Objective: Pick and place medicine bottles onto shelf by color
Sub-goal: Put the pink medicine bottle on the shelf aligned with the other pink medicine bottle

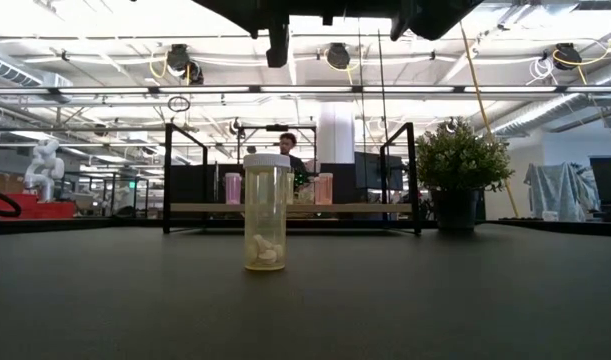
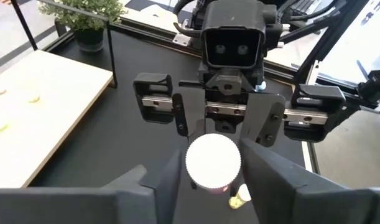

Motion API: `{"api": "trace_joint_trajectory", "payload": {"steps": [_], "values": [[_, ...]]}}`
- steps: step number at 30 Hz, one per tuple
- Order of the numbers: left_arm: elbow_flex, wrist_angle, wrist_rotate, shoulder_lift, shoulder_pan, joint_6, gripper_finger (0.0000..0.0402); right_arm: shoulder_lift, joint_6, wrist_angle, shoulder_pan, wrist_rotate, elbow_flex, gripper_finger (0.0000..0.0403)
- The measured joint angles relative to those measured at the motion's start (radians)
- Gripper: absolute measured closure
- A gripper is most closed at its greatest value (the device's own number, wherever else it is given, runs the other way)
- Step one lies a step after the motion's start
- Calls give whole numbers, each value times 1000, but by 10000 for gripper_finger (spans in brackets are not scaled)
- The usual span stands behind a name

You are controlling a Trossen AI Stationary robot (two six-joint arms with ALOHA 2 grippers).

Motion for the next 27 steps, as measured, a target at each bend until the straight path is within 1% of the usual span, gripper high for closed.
{"api": "trace_joint_trajectory", "payload": {"steps": [3, 6, 10, 14, 17, 20, 22, 24, 27], "values": [[0, -1, 0, 0, -1, -2, 269, 0, 0, 0, 0, -1, 0, 301], [0, -4, 7, 0, -1, -7, 285, 0, 0, -1, 0, -1, 0, 301], [0, -5, 8, 0, -1, -7, 282, 0, 7, -2, 0, 0, 0, 297], [0, -9, 8, 0, 0, 5, 266, -2, 16, -33, -5, 2, 1, 273], [0, -19, -5, 0, 11, 8, 267, -32, 53, -198, -20, 4, 1, 241], [0, -42, -7, 0, 36, 10, 277, -77, 86, -452, -35, 14, 1, 206], [0, -60, -13, 0, 58, 34, 283, -114, 117, -619, -41, 60, 1, 187], [0, -78, -43, 0, 86, 65, 284, -163, 156, -793, -48, 88, 1, 174], [0, -80, -100, 12, 155, 145, 276, -237, 190, -987, -60, 78, 0, 167]]}}
